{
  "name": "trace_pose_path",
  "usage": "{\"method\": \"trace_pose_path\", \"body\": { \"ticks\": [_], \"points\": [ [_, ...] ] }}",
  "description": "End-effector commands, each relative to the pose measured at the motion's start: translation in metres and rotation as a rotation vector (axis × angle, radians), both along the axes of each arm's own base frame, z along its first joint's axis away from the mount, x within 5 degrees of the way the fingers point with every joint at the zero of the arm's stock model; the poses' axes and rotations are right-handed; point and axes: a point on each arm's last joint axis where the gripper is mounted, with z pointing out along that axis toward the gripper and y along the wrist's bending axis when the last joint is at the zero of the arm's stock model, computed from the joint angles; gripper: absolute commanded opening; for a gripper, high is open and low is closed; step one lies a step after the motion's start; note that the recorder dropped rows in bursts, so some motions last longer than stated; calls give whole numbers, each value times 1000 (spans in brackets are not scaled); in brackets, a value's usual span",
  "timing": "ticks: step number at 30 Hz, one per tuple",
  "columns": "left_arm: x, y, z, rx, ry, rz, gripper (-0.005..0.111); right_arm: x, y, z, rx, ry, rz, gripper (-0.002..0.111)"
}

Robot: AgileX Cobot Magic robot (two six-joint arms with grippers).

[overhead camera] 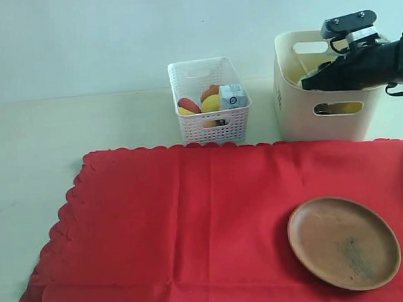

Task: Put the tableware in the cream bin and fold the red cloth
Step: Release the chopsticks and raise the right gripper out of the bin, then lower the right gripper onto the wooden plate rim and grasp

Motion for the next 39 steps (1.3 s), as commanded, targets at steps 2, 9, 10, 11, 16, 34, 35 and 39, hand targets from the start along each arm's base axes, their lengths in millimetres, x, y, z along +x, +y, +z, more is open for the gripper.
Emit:
{"method": "trace_pose_path", "body": {
  "ticks": [2,9,10,11,16,34,35,39],
  "points": [
    [0,0,0,-4,-14,0,0,-5,14,21,94,-57,117,68],
    [0,0,0,-4,-14,0,0,-12,14,58,182,-111,68,69],
    [0,0,0,-4,-14,0,0,-14,15,63,206,-117,73,69],
    [0,0,0,-4,-14,0,0,-17,17,67,225,-121,87,69],
    [0,0,0,-4,-14,0,0,-36,26,88,300,-145,177,67],
    [0,0,0,-4,-14,0,0,-108,33,96,360,161,188,63],
    [0,0,0,-4,-14,0,0,-110,35,94,354,184,199,63],
    [0,0,0,-4,-14,0,0,-124,55,84,277,339,295,63]
  ]
}}
